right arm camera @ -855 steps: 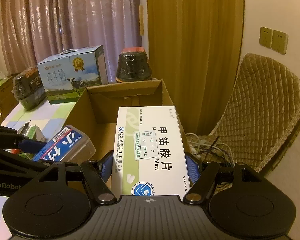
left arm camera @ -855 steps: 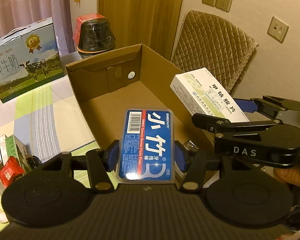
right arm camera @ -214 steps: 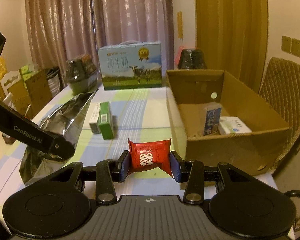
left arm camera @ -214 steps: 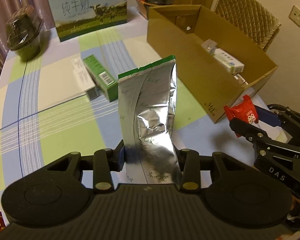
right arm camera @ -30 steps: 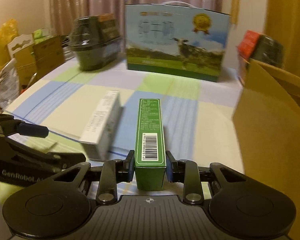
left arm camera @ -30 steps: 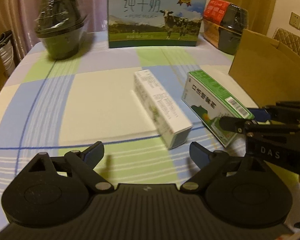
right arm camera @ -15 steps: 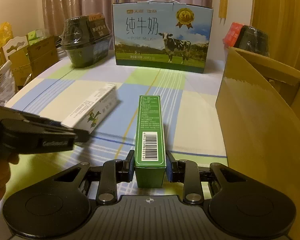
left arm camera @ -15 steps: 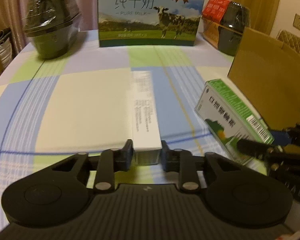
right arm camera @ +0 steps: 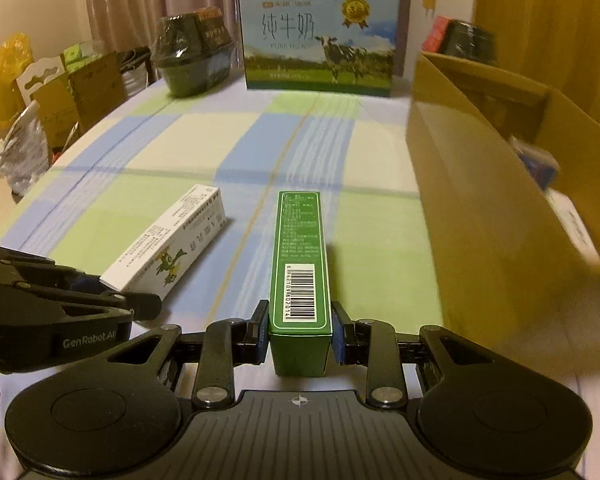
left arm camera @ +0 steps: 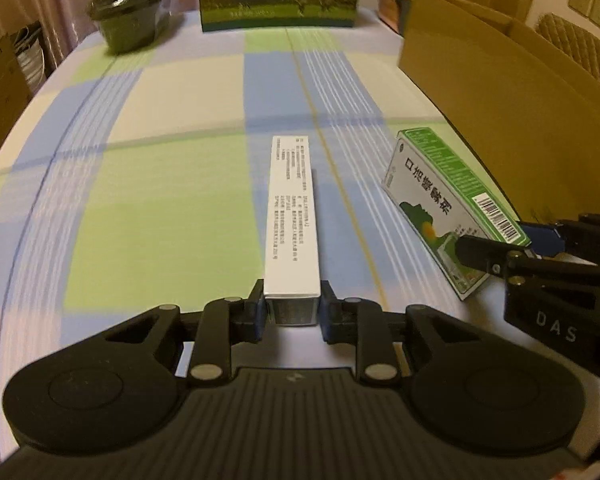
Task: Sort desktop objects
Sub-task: 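Lift the white and green boxes off the table with both tools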
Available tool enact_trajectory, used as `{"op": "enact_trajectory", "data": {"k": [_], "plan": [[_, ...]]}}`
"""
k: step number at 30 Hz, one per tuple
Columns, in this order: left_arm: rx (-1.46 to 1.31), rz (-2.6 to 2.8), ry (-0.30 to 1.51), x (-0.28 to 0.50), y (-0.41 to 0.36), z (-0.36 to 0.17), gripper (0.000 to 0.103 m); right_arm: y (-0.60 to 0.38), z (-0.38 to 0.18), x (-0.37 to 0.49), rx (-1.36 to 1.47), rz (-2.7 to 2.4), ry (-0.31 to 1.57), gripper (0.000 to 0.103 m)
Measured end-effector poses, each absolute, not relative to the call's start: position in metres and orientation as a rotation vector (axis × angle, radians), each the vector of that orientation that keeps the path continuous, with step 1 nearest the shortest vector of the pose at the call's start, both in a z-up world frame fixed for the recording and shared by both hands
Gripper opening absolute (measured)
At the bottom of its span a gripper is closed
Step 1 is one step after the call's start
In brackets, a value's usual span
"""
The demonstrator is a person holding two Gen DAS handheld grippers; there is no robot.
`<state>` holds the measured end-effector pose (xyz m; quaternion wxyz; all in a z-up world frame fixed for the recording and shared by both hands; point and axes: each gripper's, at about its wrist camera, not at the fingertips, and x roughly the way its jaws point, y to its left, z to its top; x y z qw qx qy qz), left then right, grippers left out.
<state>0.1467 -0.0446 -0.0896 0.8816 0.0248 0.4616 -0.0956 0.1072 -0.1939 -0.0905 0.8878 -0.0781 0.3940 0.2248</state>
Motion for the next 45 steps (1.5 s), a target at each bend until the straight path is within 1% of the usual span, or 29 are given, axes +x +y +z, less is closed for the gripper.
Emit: {"op": "enact_trajectory", "data": {"k": [6, 7, 8, 10, 12, 15, 22, 31, 33, 34, 35, 43, 45], "plan": [[0.059, -0.235, 0.984, 0.107, -0.057, -0.083, 0.023, -0.223, -0.085, 0.077, -0.106, 0.438, 0.861, 0.028], [0.067, -0.235, 0.983, 0.105, -0.058, -0.082, 0.026, -0.224, -0.084, 0.077, -0.102, 0.438, 0.866, 0.028], [0.067, -0.234, 0.981, 0.103, -0.058, -0.08, 0.029, -0.225, -0.084, 0.077, -0.098, 0.442, 0.872, 0.031], [0.068, -0.233, 0.976, 0.105, -0.058, -0.078, 0.029, -0.224, -0.082, 0.077, -0.101, 0.447, 0.867, 0.034], [0.077, -0.227, 0.965, 0.111, -0.057, -0.077, 0.03, -0.222, -0.08, 0.078, -0.106, 0.456, 0.857, 0.041], [0.084, -0.236, 0.952, 0.122, -0.059, -0.076, 0.031, -0.22, -0.082, 0.078, -0.122, 0.465, 0.846, 0.044], [0.089, -0.281, 0.967, 0.148, -0.064, -0.085, 0.031, -0.216, -0.093, 0.09, -0.127, 0.476, 0.842, 0.044], [0.102, -0.287, 0.964, 0.163, -0.066, -0.096, 0.031, -0.208, -0.102, 0.102, -0.145, 0.486, 0.841, 0.044], [0.108, -0.289, 0.961, 0.163, -0.067, -0.096, 0.029, -0.206, -0.103, 0.105, -0.143, 0.488, 0.848, 0.044], [0.113, -0.293, 0.959, 0.162, -0.068, -0.096, 0.023, -0.204, -0.103, 0.107, -0.146, 0.488, 0.85, 0.044], [0.119, -0.293, 0.957, 0.162, -0.069, -0.096, 0.022, -0.203, -0.103, 0.107, -0.149, 0.487, 0.852, 0.044], [0.109, -0.296, 0.941, 0.15, -0.066, -0.095, 0.022, -0.202, -0.106, 0.108, -0.164, 0.475, 0.86, 0.044], [0.106, -0.296, 0.94, 0.147, -0.067, -0.094, 0.022, -0.202, -0.107, 0.107, -0.166, 0.474, 0.862, 0.041]]}}
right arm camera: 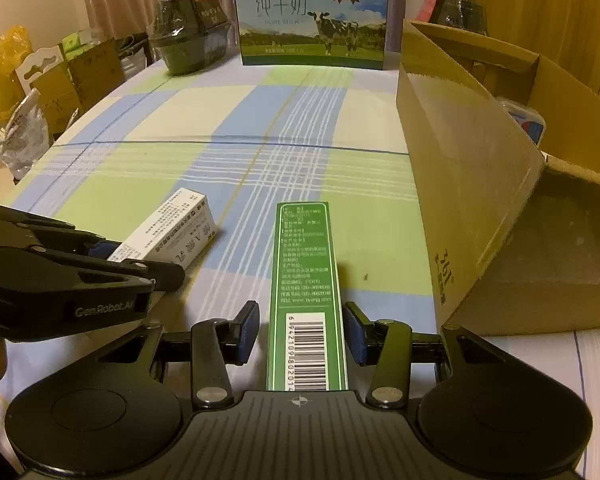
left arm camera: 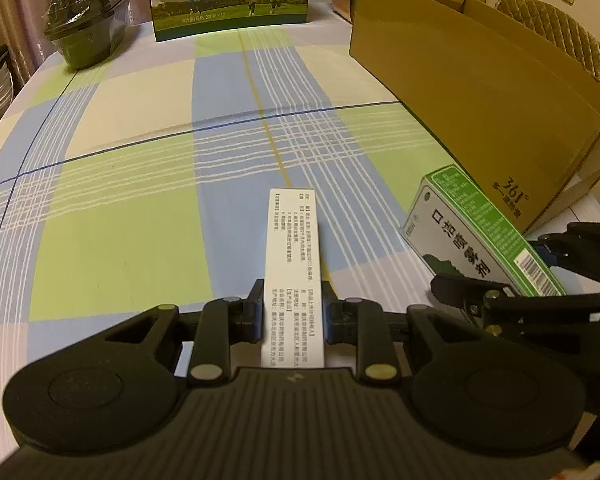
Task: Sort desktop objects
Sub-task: 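Lift the white and green boxes off the table with both tools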
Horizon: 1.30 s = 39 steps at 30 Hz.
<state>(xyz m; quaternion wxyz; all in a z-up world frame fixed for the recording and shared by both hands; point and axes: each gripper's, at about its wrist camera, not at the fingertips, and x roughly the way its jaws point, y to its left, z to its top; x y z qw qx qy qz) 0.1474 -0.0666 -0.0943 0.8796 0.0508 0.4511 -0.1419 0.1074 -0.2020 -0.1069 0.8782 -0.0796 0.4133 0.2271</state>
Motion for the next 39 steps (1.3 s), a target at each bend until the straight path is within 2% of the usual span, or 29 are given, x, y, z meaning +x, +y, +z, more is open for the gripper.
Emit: {"op": "enact_trajectory", "data": {"k": [3, 20, 39], "plan": [[0.096, -0.296, 0.939, 0.142, -0.066, -0.094, 0.022, -0.202, -0.108, 0.106, -0.18, 0.464, 0.857, 0.028], [0.089, -0.278, 0.941, 0.118, -0.069, -0.079, 0.022, -0.212, -0.084, 0.092, -0.152, 0.451, 0.807, 0.028], [0.065, -0.26, 0.887, 0.08, -0.074, -0.032, 0.022, -0.225, -0.037, 0.061, -0.138, 0.45, 0.718, 0.028]]}}
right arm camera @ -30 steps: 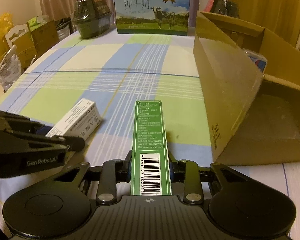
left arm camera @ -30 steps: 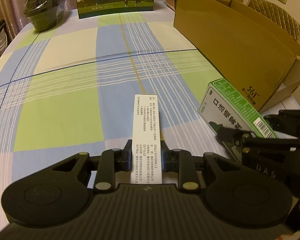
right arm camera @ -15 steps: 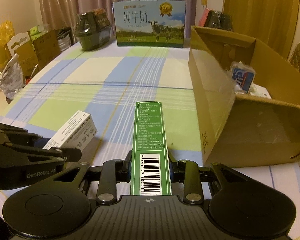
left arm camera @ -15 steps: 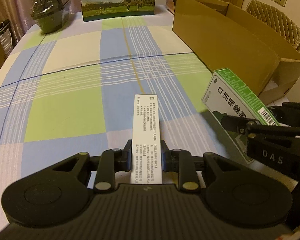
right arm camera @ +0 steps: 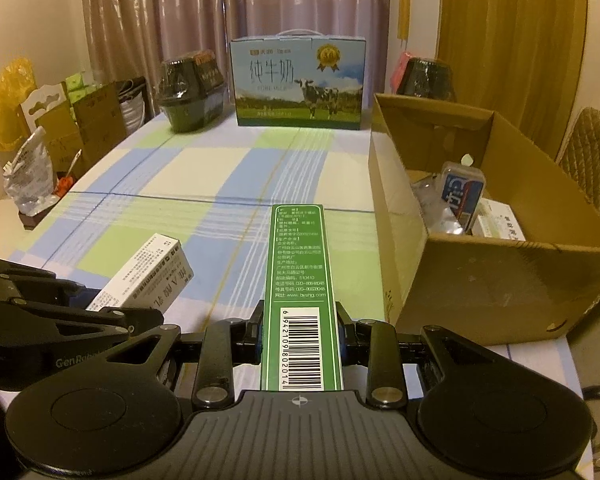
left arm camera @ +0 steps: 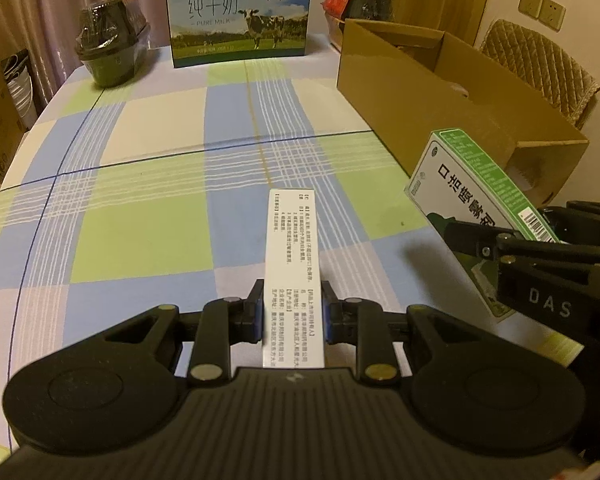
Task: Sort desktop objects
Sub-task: 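Lift the white and green boxes off the table with both tools, then carry both boxes over the cardboard box with both tools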
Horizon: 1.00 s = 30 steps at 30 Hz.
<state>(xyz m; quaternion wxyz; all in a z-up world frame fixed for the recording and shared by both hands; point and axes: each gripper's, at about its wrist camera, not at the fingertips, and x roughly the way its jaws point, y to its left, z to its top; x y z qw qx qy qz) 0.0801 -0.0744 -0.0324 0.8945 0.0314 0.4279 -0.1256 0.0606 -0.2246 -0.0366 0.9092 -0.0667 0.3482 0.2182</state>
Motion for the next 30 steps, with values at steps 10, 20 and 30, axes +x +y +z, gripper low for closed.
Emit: {"op": "enact_trajectory", "data": {"k": [10, 20, 30], "plan": [[0.07, -0.27, 0.866, 0.067, -0.083, -0.016, 0.022, -0.236, -0.02, 0.05, -0.121, 0.446, 0.68, 0.028], [0.062, -0.304, 0.827, 0.066, -0.102, 0.009, 0.022, -0.259, 0.004, 0.051, -0.1, 0.411, 0.627, 0.028], [0.061, -0.37, 0.785, 0.08, -0.144, 0.038, 0.022, -0.3, 0.026, 0.068, -0.073, 0.332, 0.579, 0.028]]}}
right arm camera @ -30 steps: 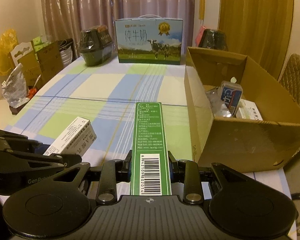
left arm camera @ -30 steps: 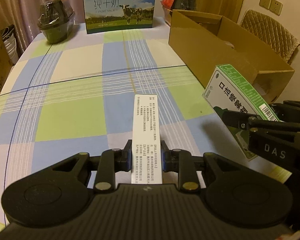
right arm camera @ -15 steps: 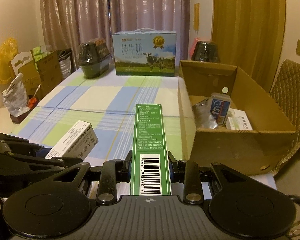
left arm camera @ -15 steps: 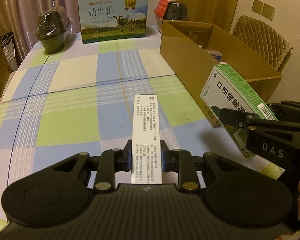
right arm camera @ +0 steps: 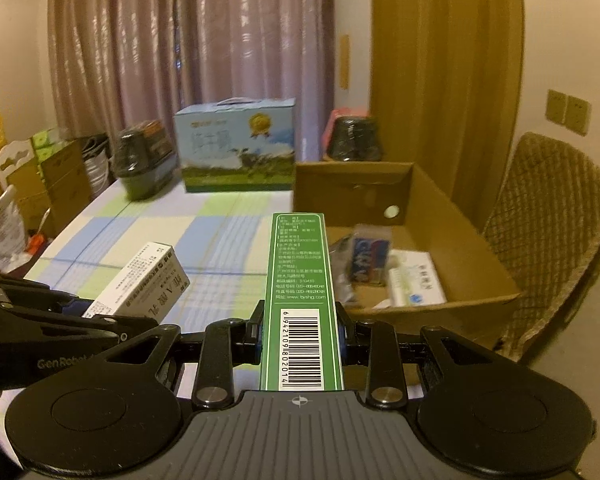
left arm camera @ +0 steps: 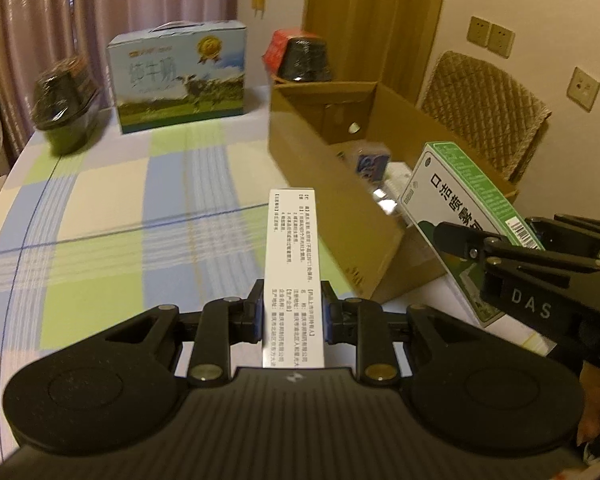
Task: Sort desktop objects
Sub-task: 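Carry both boxes over the cardboard box with both tools, then open both tools to drop the boxes into the cardboard box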
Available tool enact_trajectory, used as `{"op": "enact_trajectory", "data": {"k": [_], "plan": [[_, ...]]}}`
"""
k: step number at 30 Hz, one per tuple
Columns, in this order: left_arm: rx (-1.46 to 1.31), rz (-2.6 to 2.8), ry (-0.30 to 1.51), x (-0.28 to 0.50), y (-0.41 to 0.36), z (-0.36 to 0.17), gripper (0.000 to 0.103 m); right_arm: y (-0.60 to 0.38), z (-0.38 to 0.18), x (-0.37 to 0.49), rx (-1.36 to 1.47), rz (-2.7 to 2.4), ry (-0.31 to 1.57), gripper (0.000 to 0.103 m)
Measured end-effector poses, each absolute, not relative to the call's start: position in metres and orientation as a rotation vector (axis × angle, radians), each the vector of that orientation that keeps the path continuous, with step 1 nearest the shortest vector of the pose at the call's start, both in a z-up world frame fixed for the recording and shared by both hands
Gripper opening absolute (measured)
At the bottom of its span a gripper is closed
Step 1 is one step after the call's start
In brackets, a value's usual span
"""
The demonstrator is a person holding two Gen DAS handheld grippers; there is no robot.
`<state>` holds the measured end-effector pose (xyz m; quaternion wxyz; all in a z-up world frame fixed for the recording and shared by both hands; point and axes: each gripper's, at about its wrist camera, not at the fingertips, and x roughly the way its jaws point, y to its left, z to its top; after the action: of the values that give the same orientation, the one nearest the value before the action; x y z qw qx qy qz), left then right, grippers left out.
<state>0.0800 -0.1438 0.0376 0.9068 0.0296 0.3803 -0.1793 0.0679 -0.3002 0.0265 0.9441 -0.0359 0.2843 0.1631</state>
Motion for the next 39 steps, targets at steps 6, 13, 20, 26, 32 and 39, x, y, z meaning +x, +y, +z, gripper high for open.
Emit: {"op": "enact_trajectory", "data": {"k": [6, 13, 20, 26, 32, 39], "plan": [[0.068, -0.409, 0.772, 0.088, -0.17, 0.048, 0.022, -0.322, 0.035, 0.079, -0.058, 0.297, 0.559, 0.028], [0.075, -0.439, 0.764, 0.101, -0.194, 0.055, 0.022, -0.341, 0.042, 0.092, -0.046, 0.271, 0.542, 0.028], [0.068, -0.455, 0.746, 0.119, -0.216, 0.065, 0.022, -0.359, 0.049, 0.112, -0.053, 0.253, 0.525, 0.028], [0.052, -0.475, 0.737, 0.143, -0.234, 0.074, 0.022, -0.374, 0.049, 0.14, -0.048, 0.238, 0.525, 0.028], [0.046, -0.484, 0.745, 0.166, -0.251, 0.073, 0.022, -0.383, 0.048, 0.163, -0.052, 0.233, 0.529, 0.028], [0.031, -0.477, 0.761, 0.188, -0.264, 0.065, 0.022, -0.387, 0.043, 0.182, -0.049, 0.237, 0.538, 0.028]]}}
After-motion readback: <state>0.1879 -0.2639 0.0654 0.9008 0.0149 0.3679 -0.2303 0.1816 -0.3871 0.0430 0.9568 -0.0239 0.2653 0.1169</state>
